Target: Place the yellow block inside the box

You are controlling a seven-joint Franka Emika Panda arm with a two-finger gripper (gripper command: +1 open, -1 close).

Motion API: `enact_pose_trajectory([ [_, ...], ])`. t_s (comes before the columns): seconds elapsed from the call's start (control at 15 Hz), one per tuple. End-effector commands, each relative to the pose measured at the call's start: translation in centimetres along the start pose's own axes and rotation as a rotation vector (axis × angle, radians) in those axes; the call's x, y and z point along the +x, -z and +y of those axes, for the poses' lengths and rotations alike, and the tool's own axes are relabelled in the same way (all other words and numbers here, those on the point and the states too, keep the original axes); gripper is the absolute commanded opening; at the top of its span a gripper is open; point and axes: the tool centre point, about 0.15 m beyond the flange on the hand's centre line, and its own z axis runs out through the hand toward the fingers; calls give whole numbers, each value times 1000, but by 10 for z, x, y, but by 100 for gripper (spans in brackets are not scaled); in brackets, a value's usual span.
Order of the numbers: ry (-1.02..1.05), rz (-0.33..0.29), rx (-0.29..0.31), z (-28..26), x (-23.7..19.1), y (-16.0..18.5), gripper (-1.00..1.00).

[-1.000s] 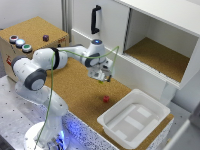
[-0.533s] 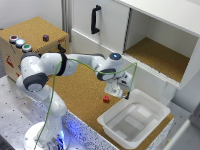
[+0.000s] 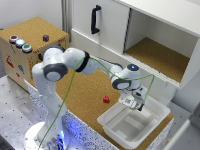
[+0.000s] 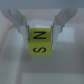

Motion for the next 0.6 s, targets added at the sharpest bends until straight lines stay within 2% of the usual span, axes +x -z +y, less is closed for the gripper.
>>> enact_pose_trajectory([
  [0.0,3,73,162,17,-8,-21,100],
  [0.53,101,145,123,-39,-39,52,100],
])
